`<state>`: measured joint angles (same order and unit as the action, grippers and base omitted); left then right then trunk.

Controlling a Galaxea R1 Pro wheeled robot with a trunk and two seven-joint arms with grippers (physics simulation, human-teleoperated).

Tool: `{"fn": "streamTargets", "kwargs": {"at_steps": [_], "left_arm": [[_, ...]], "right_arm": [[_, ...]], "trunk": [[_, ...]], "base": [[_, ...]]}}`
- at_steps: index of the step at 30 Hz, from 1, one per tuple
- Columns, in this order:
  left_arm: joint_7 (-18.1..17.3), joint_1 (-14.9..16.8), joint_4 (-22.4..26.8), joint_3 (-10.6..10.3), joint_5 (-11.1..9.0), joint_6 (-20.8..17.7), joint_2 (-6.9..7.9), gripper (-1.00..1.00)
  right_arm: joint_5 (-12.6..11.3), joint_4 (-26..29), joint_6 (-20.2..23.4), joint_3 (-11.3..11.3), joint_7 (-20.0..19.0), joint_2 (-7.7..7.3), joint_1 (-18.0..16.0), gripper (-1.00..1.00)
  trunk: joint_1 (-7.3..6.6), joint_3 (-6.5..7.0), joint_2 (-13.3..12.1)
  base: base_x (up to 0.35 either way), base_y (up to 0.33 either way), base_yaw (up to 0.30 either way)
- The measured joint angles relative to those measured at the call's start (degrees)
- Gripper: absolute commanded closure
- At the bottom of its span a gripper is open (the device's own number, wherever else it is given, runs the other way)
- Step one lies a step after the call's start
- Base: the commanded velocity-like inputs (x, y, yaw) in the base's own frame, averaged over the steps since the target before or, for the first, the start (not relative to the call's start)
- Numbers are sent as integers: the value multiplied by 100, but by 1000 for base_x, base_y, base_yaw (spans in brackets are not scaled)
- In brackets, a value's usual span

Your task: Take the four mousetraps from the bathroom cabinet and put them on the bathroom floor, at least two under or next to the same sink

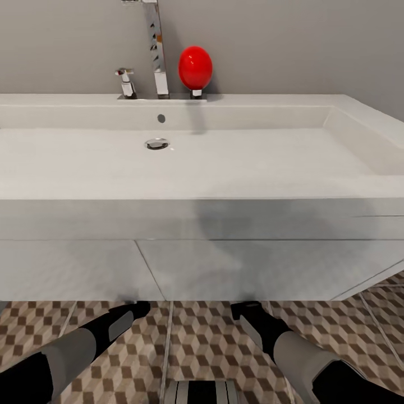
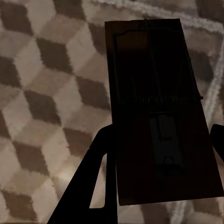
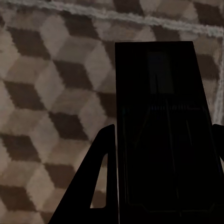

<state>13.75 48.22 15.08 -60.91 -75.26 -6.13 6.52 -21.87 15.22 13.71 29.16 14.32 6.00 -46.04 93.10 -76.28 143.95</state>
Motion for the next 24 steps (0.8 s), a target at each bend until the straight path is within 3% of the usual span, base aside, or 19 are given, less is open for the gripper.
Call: {"fn": "streamTargets", "kwargs": {"at_steps": [7, 11, 24], "left_arm": [[-1, 0, -1, -1, 0, 0, -1, 100], [-1, 0, 1, 0, -1, 0, -1, 100], [2, 0, -1, 0, 0, 0, -1, 100]], "right_arm": [[36, 6, 13, 8, -9, 1, -7, 100], [34, 5, 13, 7, -15, 1, -7, 100], [36, 22, 5, 8, -36, 1, -7, 100]], "trunk": [[2, -22, 2], [13, -110, 7], [13, -110, 7]], "base": [[0, 0, 0], [0, 0, 0], [0, 0, 0]]}}
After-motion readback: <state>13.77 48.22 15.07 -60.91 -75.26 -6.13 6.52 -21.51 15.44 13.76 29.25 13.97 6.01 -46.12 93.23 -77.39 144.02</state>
